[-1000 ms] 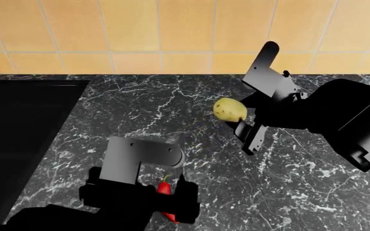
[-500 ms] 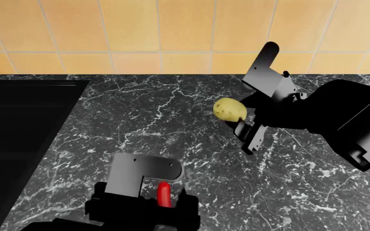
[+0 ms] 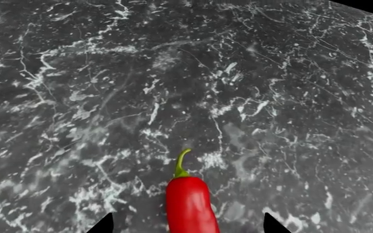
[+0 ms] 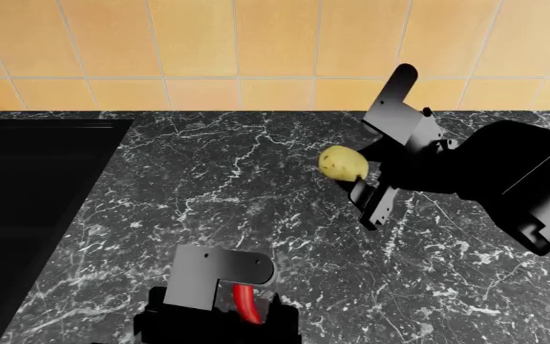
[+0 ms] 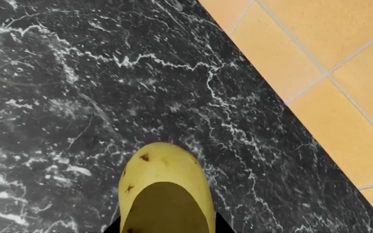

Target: Pick the chili pepper, potato from the counter and place them in the cabinet. Then close the cabinet.

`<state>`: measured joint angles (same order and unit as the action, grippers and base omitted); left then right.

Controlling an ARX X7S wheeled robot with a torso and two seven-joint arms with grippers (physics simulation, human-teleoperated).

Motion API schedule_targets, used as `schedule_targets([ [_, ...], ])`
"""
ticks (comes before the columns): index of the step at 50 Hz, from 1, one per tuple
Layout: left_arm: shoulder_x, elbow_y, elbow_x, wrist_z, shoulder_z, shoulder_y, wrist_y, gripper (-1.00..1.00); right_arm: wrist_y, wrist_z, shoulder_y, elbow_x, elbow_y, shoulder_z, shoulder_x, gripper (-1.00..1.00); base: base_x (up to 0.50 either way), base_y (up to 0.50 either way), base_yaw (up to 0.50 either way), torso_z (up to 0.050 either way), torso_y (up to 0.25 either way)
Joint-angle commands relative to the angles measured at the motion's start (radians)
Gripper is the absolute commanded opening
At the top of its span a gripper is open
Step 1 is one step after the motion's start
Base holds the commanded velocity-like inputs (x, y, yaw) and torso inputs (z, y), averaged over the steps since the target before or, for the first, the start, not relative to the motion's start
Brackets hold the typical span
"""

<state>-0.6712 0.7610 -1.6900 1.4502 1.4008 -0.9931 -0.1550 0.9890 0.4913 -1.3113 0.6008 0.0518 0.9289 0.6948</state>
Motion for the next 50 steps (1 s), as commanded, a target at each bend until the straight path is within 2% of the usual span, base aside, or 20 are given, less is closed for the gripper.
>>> schedule_targets([
  [1,-0.002,-0.035,-0.003,-0.054,0.027,0.04,0.019,1.0,0.003,0.0,-0.002,-0.007,0.008,-0.001,0.004,-1.0,0.0,0.0,0.0,0.0,0.0],
  [9,0.003,-0.042,0.007,-0.07,0.029,0.044,0.017,1.0,0.001,0.001,-0.003,-0.008,0.0,0.002,0.003,-1.0,0.0,0.0,0.0,0.0,-0.002],
  [10,0.004,-0.041,0.007,-0.067,0.029,0.042,0.016,-1.0,0.001,0.002,-0.003,-0.008,-0.001,0.001,0.003,-1.0,0.0,0.0,0.0,0.0,-0.01],
  [23,0.019,-0.001,0.016,-0.028,0.038,0.004,-0.025,-1.0,0.012,0.001,-0.013,-0.004,0.005,-0.001,0.008,-1.0,0.0,0.0,0.0,0.0,-0.001],
  [35,0.038,0.063,0.047,-0.008,0.036,-0.117,-0.122,-1.0,0.024,-0.004,-0.022,-0.001,0.027,-0.002,0.014,-1.0,0.0,0.0,0.0,0.0,0.0],
  [41,0.021,0.095,0.044,-0.04,-0.006,-0.227,-0.16,-1.0,0.042,-0.013,-0.035,0.004,0.061,-0.007,0.023,-1.0,0.0,0.0,0.0,0.0,0.0],
  [50,-0.056,0.087,0.047,-0.133,-0.074,-0.356,-0.194,-1.0,0.085,-0.037,-0.062,0.011,0.143,-0.019,0.054,-1.0,0.0,0.0,0.0,0.0,0.0],
])
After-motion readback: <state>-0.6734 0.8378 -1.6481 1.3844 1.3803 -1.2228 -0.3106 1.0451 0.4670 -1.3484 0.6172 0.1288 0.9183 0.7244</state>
